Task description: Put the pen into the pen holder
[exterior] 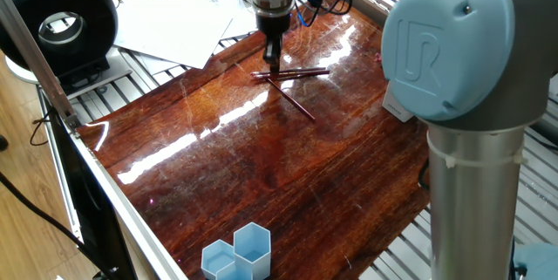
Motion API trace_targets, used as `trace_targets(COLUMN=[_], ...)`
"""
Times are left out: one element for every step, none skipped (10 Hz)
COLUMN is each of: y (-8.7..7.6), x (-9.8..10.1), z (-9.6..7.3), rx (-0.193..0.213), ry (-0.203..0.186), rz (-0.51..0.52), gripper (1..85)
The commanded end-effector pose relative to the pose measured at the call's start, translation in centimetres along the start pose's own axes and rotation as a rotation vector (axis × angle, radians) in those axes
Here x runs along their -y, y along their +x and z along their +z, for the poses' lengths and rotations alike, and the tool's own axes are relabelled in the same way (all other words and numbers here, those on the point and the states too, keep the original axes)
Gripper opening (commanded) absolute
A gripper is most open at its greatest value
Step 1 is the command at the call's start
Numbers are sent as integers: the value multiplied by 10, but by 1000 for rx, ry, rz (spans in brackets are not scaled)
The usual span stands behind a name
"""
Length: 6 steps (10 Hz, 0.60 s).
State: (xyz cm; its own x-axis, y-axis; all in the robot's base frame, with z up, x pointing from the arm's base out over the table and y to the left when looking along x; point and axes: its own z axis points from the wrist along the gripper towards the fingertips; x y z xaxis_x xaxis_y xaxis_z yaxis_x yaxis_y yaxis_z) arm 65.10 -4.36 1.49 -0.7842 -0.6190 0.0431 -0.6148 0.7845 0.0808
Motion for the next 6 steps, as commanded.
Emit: trace_targets(y=[-3, -4, -5, -8, -10, -9], x=[-5, -7, -12, -23, -28, -34], z=[2, 3, 4, 5, 5, 3], rx=[15, 19, 22, 32, 35, 32], ry=[-12, -17, -31, -65, -81, -106], rz=[8, 11, 19, 42, 52, 65], gripper=[10, 10, 10, 10, 10, 10])
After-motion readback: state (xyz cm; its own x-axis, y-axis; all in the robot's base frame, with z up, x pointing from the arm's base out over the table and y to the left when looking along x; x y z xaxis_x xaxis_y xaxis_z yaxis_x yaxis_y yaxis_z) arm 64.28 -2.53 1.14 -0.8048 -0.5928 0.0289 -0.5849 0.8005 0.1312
